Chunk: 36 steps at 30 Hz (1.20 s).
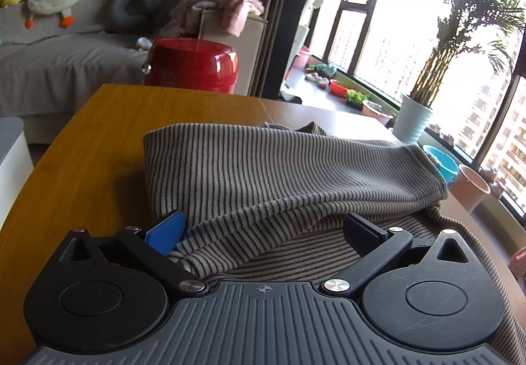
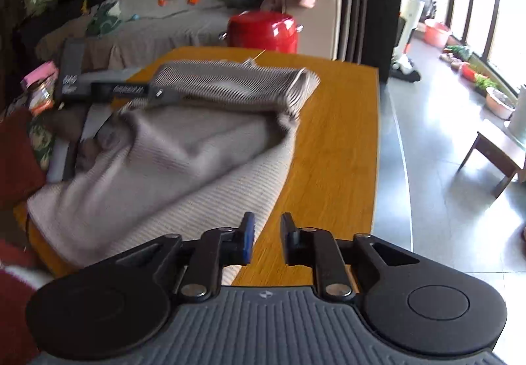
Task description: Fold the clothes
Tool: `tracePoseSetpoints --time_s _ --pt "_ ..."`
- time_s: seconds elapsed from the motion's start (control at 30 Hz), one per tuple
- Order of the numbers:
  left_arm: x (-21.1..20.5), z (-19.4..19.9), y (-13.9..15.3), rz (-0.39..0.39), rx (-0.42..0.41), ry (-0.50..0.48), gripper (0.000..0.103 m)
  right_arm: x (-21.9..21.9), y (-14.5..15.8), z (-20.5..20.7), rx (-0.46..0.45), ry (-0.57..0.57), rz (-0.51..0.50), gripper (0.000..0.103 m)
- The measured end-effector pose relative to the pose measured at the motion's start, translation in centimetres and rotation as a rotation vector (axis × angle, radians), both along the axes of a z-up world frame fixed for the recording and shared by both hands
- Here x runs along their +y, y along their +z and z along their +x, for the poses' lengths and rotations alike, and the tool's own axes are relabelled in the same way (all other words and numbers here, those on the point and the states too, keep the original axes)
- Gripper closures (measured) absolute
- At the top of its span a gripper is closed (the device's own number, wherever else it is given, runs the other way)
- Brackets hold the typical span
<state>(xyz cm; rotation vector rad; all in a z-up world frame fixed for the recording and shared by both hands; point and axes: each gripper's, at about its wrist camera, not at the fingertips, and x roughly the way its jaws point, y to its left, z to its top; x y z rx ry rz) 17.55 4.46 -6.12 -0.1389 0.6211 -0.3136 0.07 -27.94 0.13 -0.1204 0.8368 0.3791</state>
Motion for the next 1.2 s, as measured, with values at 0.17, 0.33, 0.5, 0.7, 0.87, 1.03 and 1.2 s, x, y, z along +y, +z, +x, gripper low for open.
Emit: tracePoseSetpoints --time_s 0.17,0.33,0.5,0.7,0.87,1.03,1.2 --pt "0.3 0.0 0.0 -0.02 -0.004 0.006 0.0 1.0 0.5 -5.1 0.015 0.101 -0.035 0.056" --pt "0.4 -1.6 0.1 -0.029 0.003 -0.004 0.0 2.7 -1.8 -5.5 -0.069 0.026 -0.144 0.054" --pt "0.7 -4.7 0.3 -0.044 0.014 -0.024 0.0 3.6 -3.8 -3.4 -0.155 -0.078 -0.151 0.054" --pt "1.1 -8.3 0.4 -0.061 0.029 -0.048 0.0 5.9 -2.9 -4.8 -0.315 0.042 -0.347 0.064" --pt "1.2 -8.4 0.5 -0.046 0.042 -0.042 0.0 4.5 3.1 -6.9 -0.48 0.033 -0.434 0.057" --pt "1.3 -8.2 0.6 -0.028 0.056 -0.036 0.0 3.3 -1.6 -7.2 -0.254 0.101 -0.512 0.054" --pt "1.4 -8.0 0.7 -0.011 0.069 -0.029 0.0 1.7 -1.0 -8.4 -0.123 0.155 -0.331 0.043"
